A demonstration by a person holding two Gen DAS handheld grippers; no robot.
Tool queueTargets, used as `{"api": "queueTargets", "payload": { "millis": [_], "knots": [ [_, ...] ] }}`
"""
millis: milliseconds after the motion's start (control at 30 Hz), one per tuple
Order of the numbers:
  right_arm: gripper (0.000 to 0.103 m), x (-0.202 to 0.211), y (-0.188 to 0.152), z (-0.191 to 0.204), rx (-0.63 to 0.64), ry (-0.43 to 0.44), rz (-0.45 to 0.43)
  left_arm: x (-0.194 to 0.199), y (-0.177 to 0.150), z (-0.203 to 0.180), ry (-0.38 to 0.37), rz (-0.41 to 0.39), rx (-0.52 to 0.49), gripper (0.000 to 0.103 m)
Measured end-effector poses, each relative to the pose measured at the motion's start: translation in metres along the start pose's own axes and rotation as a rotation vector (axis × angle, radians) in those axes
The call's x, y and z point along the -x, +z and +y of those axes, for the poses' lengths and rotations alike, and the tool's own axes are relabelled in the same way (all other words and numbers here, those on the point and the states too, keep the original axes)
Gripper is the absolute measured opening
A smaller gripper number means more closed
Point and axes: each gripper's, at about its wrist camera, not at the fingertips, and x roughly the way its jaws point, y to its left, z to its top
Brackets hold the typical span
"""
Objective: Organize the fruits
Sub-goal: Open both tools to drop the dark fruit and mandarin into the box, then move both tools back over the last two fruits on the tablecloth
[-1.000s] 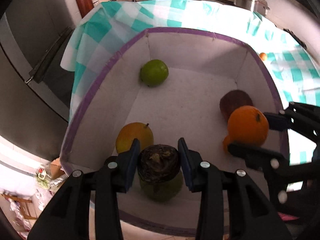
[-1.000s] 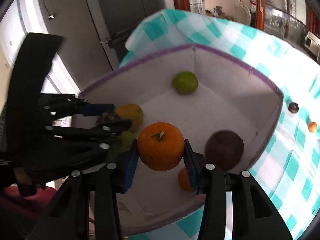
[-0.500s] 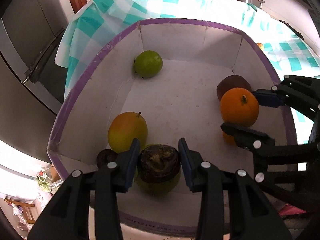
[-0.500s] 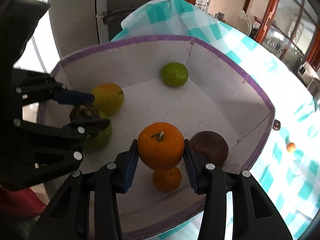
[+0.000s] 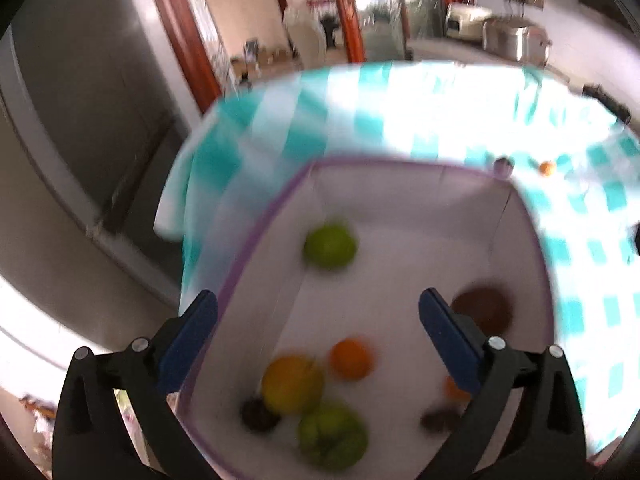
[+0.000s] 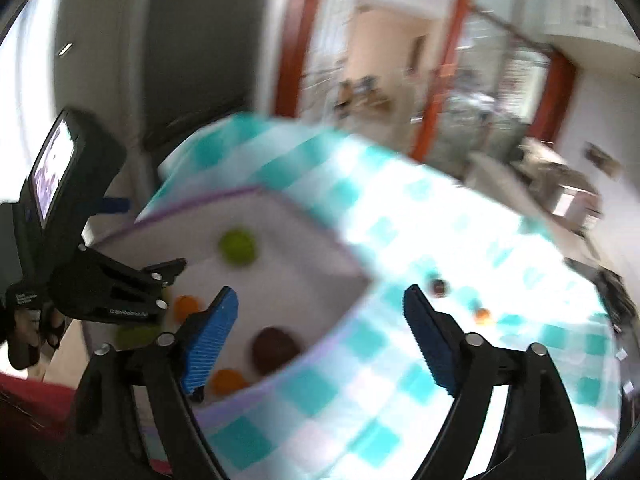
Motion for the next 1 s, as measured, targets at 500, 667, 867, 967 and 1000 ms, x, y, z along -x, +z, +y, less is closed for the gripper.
{"api": "queueTargets", "payload": {
  "millis": [500, 667, 867, 967, 1000],
  "knots": [
    [0.087, -0.013, -0.086, -0.101, -0.309, -0.252, 0.189, 0.015, 0.049, -0.128, -0.352, -0.022, -0.139, 0.101],
    [0.087, -0.044, -0.111, -0.109, -0.327, -0.185, 0.256, 0.008, 0.041, -0.134, -0.375, -0.019, -0.14, 0.101],
    [0.087, -0.085, -0.152, -0.138, -0.418, -0.147, 0.364, -0.009, 0.033, -0.158, -0.392, 0.036, -0.174, 0.101],
    [0.087, -0.109, -0.156, -0.156, -0.442, -0.134, 0.389, -0.021, 0.026, -0.17, -0.403, 0.082, -0.188, 0.101],
    [0.087, -0.117, -0.155, -0.162, -0.447, -0.127, 0.39, -0.024, 0.025, -0.173, -0.402, 0.094, -0.19, 0.101]
  ]
}}
